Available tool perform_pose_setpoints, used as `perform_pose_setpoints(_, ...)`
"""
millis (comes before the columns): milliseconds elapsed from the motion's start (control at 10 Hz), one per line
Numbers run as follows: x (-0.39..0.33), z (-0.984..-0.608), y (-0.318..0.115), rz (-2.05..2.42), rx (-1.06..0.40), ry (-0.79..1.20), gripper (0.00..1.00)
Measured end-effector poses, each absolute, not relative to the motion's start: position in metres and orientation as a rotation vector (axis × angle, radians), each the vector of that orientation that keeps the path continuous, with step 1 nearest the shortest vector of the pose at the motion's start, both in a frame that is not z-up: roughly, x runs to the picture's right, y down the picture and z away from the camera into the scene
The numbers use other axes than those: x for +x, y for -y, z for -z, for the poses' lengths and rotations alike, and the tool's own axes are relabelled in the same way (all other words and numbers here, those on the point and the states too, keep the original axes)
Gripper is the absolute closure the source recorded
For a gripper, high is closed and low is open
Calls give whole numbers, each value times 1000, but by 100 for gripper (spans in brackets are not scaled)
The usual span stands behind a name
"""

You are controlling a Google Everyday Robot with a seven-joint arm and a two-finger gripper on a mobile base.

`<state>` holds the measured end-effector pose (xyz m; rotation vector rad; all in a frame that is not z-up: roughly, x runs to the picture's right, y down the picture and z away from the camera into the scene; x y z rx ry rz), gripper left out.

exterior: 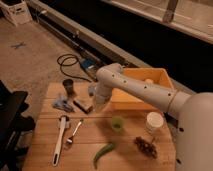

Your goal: Place banana in tray

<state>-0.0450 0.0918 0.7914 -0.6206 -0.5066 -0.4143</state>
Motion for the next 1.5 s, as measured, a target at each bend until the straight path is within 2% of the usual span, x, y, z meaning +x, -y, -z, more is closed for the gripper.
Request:
perform_pose_setpoints(300,-59,-760,-27,401,-450,558,93)
perform_pose_setpoints(500,-62,-754,2,407,-380,518,93)
perform_pose_setpoints(900,-10,-759,10,330,-370,404,93)
perform_pose_setpoints(1200,68,-774,-3,224,-358,354,93)
perform_pose_setpoints(1300,92,-783,-9,185,-349,348,91)
perform_pose_setpoints(1500,128,-802,-19,103,-319,345,72)
